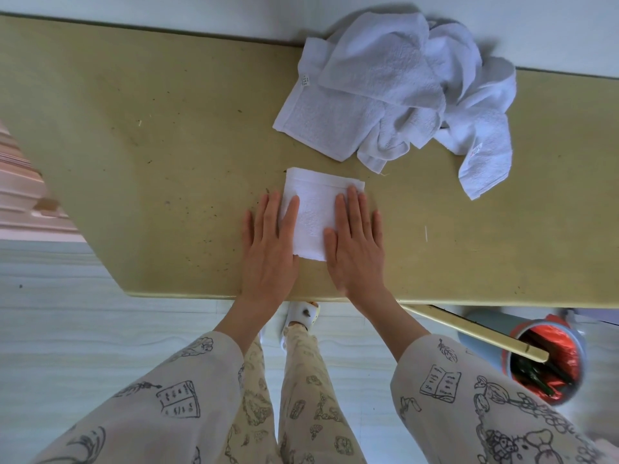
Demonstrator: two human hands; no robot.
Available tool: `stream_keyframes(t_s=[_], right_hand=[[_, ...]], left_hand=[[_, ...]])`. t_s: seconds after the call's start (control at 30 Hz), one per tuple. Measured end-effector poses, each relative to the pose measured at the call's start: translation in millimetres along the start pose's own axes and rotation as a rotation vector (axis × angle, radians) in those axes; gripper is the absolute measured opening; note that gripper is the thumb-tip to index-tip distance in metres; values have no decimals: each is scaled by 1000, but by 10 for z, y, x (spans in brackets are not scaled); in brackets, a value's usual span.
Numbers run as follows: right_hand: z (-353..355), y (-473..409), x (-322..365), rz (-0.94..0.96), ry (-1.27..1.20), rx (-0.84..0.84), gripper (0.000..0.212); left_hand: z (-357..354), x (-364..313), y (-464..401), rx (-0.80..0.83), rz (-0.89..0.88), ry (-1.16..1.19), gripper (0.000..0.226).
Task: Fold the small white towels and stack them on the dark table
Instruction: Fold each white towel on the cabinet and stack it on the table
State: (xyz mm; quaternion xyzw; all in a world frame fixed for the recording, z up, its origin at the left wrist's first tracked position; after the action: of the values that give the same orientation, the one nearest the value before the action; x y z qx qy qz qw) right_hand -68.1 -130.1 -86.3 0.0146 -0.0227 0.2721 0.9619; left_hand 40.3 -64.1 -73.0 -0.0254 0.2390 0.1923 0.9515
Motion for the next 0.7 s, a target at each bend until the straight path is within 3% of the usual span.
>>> stream_keyframes(t_s=[0.17,0.37,0.53,0.57,0.7], right_hand=[[-1,-3,8,-21,5,-1,55],[-2,-3,9,-13,30,18,55],[-9,-11,13,-2,38,29,55],[-9,-17,13,7,33,31,55],[-10,-36,25,75,16,48,56]], left_hand=[[16,185,-20,16,-26,-99,72],[-62,361,8,179,73,-58,61],[79,651,49,395,-11,-47,97],[163,671,-25,410,29,7,92],[550,483,-567,218,191,372,48]])
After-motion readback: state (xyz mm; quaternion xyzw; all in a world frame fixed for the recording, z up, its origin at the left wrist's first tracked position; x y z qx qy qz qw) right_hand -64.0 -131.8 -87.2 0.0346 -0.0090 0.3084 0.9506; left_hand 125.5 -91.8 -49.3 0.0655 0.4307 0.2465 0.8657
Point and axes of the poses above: each hand's wrist, its own y-axis away from the middle knuckle, its own z-axis out of the back of the hand, x = y × z, the point moved 10 cm from there along -y, towards the middle knuckle, and after that the axes turned 9 degrees about y, right-handed, at the moved point
